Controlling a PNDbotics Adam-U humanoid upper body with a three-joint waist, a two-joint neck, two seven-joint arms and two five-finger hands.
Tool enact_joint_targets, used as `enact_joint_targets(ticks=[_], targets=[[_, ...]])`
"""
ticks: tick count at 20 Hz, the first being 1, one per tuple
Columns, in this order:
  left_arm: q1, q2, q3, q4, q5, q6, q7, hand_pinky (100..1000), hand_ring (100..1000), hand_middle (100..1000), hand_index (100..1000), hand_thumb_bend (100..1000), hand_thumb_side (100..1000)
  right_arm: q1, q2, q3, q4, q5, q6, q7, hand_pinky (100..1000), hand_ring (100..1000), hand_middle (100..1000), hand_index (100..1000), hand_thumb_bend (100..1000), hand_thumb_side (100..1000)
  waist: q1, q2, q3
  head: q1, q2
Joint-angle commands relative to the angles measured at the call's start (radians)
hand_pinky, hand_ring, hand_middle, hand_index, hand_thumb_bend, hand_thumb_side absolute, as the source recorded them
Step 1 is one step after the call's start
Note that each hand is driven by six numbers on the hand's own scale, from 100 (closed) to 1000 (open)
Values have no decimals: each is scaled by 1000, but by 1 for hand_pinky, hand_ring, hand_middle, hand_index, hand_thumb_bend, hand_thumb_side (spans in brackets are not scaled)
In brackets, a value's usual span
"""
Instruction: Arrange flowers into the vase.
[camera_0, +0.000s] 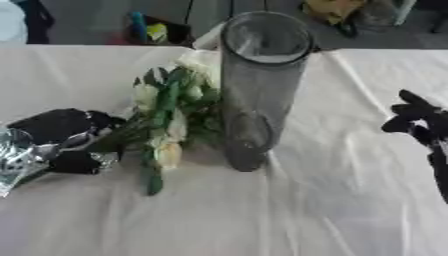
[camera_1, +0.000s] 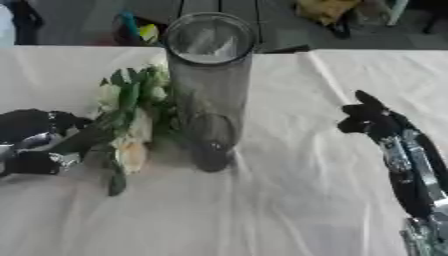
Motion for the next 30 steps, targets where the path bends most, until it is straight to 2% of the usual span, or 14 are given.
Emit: enact_joint_targets(ticks=[1, 5, 7, 9, 10, 12, 20, 22, 28, 30], targets=[[-22, 9, -5, -4, -19, 1, 12, 586, 705, 788, 989, 172, 942, -1, -5, -2, -20, 5, -1, 3, 698, 1000, 559, 766, 100, 982, 13, -8, -2, 5, -3], [-22, 5, -11, 23, -59, -2, 10, 612, 723, 808, 1000, 222, 866, -1, -4, -2, -20, 3, -1, 6, 699, 1000, 559, 766, 100, 984, 13, -6, -5, 7, -3], [-20, 5, -13, 31, -73, -12, -1, 623, 736, 824, 1000, 227, 859, 0, -3, -2, -20, 3, 0, 6, 699, 1000, 558, 766, 100, 985, 13, -5, -5, 6, -2], [-17, 8, -12, 27, -70, -21, -14, 631, 744, 833, 1000, 236, 896, 1, -3, -1, -20, 3, 2, 7, 699, 1000, 558, 766, 100, 986, 13, -5, -3, 5, -1], [-15, 11, -9, 24, -65, -25, -22, 644, 757, 843, 1000, 276, 973, 1, -2, -1, -20, 2, 3, 7, 699, 1000, 558, 766, 100, 986, 13, -5, -2, 5, -1], [-12, 17, -3, 19, -53, -30, -43, 665, 782, 856, 1000, 329, 1000, 1, -3, 0, -20, 2, 3, 8, 699, 1000, 558, 766, 100, 985, 13, -6, 0, 4, 1], [-2, 45, 28, -10, 14, -27, -107, 661, 793, 856, 1000, 280, 1000, 3, -3, 1, -20, 0, 4, 11, 700, 1000, 558, 767, 100, 985, 13, -8, 4, -1, 1], [-2, 47, 28, -14, 21, -27, -120, 663, 795, 856, 1000, 296, 1000, 3, -2, 1, -20, -1, 4, 12, 700, 1000, 558, 767, 100, 985, 12, -8, 4, 0, 0], [-6, 45, 20, -11, -28, -19, -96, 661, 790, 844, 1000, 330, 995, 3, 1, 2, -20, -2, 4, 14, 701, 1000, 558, 768, 100, 987, 10, -5, 1, 2, -1], [-9, 40, 14, -3, -53, -17, -76, 662, 789, 841, 1000, 343, 955, 3, 1, 1, -20, -2, 4, 14, 701, 1000, 558, 768, 100, 988, 10, -4, -1, 3, 0]])
